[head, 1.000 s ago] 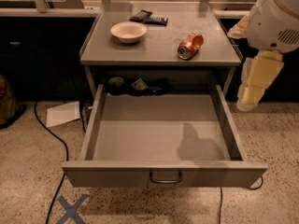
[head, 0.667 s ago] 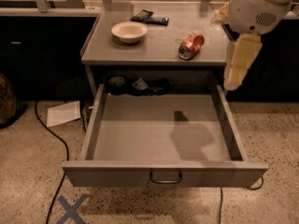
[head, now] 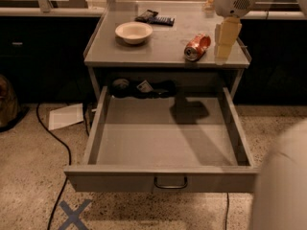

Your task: Place coke can into top drawer

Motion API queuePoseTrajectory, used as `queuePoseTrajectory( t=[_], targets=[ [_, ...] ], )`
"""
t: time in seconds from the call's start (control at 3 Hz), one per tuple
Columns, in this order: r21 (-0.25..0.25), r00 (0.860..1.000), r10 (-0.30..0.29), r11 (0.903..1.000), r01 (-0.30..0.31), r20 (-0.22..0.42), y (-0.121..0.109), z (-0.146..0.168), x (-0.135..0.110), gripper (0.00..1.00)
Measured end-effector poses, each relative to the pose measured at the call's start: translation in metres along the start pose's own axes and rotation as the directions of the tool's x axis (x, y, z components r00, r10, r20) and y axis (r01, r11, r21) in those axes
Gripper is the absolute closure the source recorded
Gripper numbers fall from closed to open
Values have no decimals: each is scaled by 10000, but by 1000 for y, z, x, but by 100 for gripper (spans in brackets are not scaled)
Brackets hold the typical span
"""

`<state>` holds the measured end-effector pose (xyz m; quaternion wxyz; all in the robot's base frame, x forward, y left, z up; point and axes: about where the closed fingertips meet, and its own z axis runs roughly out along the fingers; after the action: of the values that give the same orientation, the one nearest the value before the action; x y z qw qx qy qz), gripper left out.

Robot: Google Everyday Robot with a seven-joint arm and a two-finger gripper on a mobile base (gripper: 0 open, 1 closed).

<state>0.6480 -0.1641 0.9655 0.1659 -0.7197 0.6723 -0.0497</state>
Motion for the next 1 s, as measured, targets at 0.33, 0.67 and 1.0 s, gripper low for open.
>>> queuePoseTrajectory(
  t=[0.33,0.67,1.0],
  targets=[
    [-124,10000,-5,9999,7,96,-32,28,11,0],
    [861,9995,54,9963,-80,304,-62,23,10,0],
    [1021,9993,38,9947,-76,380,-68,27,9,0]
  ],
)
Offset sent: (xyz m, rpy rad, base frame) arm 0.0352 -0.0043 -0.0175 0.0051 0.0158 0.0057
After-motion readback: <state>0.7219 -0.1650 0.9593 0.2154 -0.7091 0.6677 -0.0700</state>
